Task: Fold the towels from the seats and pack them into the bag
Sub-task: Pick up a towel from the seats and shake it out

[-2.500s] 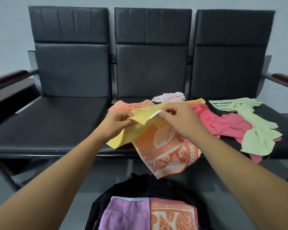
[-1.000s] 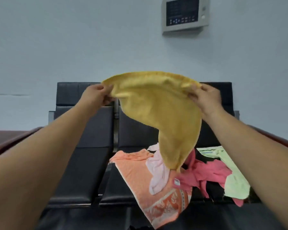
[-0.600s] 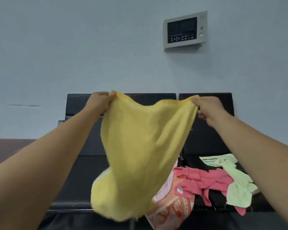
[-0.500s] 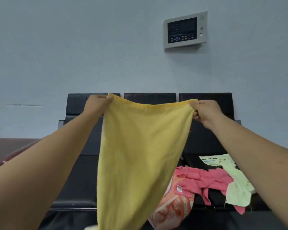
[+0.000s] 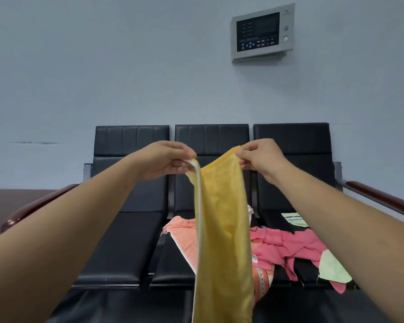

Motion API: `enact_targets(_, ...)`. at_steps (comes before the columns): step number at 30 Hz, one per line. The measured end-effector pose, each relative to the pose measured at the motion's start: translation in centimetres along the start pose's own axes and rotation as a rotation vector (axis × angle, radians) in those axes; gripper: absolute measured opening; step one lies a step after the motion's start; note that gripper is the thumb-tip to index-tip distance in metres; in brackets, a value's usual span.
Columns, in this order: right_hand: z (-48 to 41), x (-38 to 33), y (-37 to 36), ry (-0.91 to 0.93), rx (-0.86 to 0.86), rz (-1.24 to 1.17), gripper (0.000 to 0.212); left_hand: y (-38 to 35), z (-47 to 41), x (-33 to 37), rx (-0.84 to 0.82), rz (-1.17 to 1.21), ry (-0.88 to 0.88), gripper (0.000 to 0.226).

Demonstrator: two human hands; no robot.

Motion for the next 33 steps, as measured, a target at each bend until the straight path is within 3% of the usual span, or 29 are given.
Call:
enact_targets(3,0.9,-0.4,-1.2,0.103,-0.067,0.008,0.017,-1.5,0.3,0.1,-0.122,-0.145,-0.026,0.026)
enact_targets(9,2.7,-0.7,-3.2,0.225,-0.207,0.110,0.014,-2.1,-0.3,0.7,0.141,-0.590,-0.139,0.019)
enact_targets(12,2.4,-0.3,-3.7,0.196,-0.205,0.111,0.026,-2.4,-0.5,0.8,0.174,-0.620,-0.167,0.020)
enact_targets(16,2.7,0.2,-4.1,0.136,-0.324,0.050,0.012,-2.7,-0.6,0.9,0.202,-0.623,-0.211,0.020)
enact_targets(18,3.1,0.4,-4.5,0.130,-0.417,0.061,0.019,-3.0,-0.8,1.0,0.209,-0.625,-0.223,0.021)
enact_targets(21,3.1,0.7,-4.7,0.138,-0.386,0.083,0.020,-3.4,-0.9,1.0,0.210,-0.604,-0.234,0.023)
enact_targets(24,2.5,0.7,-4.0,0.114,-0.275,0.027,0.016,-3.1,-1.0,-0.2,0.077,-0.574,-0.146,0.022)
enact_targets(27,1.9,1.3,-2.3,0.020,-0.243,-0.146,0.010,-2.5,-1.3,-3.5,-0.148,-0.920,0.101,0.013)
enact_targets(29,1.7,2.0,-1.1,-0.041,-0.245,-0.237,0.007,-1.7,-1.2,-5.2,-0.209,-1.007,0.176,0.011)
enact_targets(31,1.4,3.1,0.1,-0.092,-0.219,-0.246,0.004,-1.0,-0.9,-5.9,-0.189,-0.910,0.178,0.017)
enact_targets(33,1.2,4.6,1.0,-0.194,-0.201,-0.235,0.001,-0.5,-0.6,-6.2,-0.139,-0.653,0.160,0.030)
Point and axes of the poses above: each hand's wrist, its own z-axis away from the middle knuckle, its own y-axis out of the back of the hand, x = y × z, the point moved 3 cm from there along -z, towards the middle knuckle, and after that the axes turned 1 degree about -z, right-handed, at the moved point
